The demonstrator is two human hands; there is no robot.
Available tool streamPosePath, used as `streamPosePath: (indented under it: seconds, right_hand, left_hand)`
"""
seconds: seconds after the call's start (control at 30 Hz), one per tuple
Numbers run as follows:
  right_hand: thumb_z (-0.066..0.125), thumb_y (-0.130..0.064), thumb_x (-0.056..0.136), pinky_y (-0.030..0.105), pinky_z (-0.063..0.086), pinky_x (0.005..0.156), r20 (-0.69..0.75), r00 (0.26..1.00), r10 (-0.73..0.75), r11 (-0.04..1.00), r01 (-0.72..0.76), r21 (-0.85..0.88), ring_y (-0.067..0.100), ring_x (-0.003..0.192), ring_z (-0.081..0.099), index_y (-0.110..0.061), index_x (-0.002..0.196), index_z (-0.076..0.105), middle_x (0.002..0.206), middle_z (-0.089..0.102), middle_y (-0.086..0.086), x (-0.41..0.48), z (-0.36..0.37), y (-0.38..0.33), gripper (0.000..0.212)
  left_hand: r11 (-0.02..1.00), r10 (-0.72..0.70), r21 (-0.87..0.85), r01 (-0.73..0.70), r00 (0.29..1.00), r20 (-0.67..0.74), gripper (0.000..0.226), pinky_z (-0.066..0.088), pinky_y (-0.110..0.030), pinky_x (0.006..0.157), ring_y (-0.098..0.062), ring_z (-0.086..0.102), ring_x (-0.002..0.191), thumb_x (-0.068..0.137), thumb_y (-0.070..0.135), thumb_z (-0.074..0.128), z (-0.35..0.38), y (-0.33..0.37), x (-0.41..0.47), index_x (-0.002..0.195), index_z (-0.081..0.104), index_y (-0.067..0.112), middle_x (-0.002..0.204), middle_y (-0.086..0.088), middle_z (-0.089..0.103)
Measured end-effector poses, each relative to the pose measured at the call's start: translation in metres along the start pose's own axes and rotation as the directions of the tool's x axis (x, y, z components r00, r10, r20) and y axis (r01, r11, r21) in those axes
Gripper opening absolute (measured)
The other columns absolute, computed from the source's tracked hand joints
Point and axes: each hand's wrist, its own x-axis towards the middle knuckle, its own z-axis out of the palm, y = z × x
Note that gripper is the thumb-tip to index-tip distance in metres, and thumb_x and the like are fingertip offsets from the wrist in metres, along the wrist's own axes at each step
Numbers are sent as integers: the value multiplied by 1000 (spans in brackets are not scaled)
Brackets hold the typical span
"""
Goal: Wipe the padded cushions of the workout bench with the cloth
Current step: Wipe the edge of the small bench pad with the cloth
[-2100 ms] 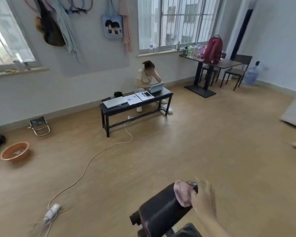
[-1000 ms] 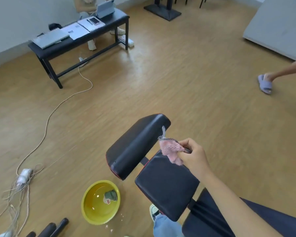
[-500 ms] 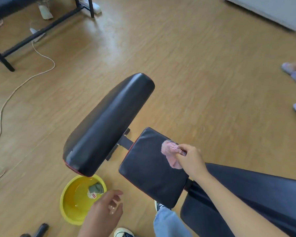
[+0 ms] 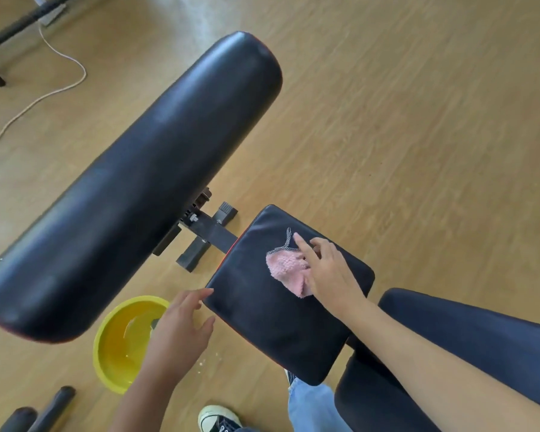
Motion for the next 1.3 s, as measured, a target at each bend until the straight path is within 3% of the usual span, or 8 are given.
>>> streamPosePath:
  seconds: [0.13,0.33,0.53,0.77,0.9,1.03,1.17,1.3]
  right_hand:
    - [78,10,69,36,54,77,-58,993,-106,994,105,-9,27,96,55,-17,123,68,122,58,13,-1,5,11,61]
    - [78,-27,86,31,57,81,-55,984,-168,985,170,19,23,102,57,-6,119,70,122,62,9,-8,30,0,40]
    - [73,10,79,27,54,61,-248,968,26,982,21,186,22,77,59,-5,106,75,94,66,1,-12,65,-47,31]
    - [49,3,95,32,48,75,26,702,-712,702,709,68,20,79,54,-6,111,64,90,60,3,-5,70,-87,24]
    - [53,10,82,28,45,58,-171,938,-300,954,292,-69,15,81,57,-23,99,72,90,62,-8,82,29,-4,43]
    - [75,0,82,43,51,60,-313,919,239,967,-255,-11,30,75,55,-6,98,71,81,61,8,97,38,-2,17]
    - [68,-13,77,40,45,67,11,970,-242,947,239,-217,22,77,54,-33,106,71,103,50,-7,34,74,-121,36]
    - [73,-15,76,36,49,73,246,510,-824,498,860,-113,24,93,59,-20,97,72,96,63,0,-16,99,-132,21]
  left_hand:
    - [1000,6,-25,-6,1000,3,44,52,-22,80,-4,59,97,90,28,69,5,-9,-2,130,55,39,113,19,56]
    - [999,-4,-43,5,1000,3,44,53,-20,82,-2,58,99,90,28,68,8,-22,0,129,54,41,112,23,55]
    - [999,9,-53,-6,999,41,43,55,-26,80,3,59,94,87,23,68,11,-40,6,125,57,40,106,24,58]
    - [999,3,-36,0,998,59,42,54,-24,76,3,61,87,86,23,68,12,-55,16,124,59,40,100,23,61]
    - [998,-12,-58,15,999,49,38,55,-25,77,2,61,86,88,23,68,16,-55,19,120,59,41,97,22,62]
    - [993,-44,-110,46,999,21,38,55,-25,74,1,63,84,88,19,69,19,-59,19,118,61,39,93,19,65]
    - [990,-48,-131,46,999,-11,40,49,-21,70,4,58,96,84,16,71,19,-66,22,118,62,36,94,16,65]
    - [995,-66,-73,66,998,1,45,46,-20,71,1,62,86,82,16,73,20,-74,28,121,60,33,97,17,61]
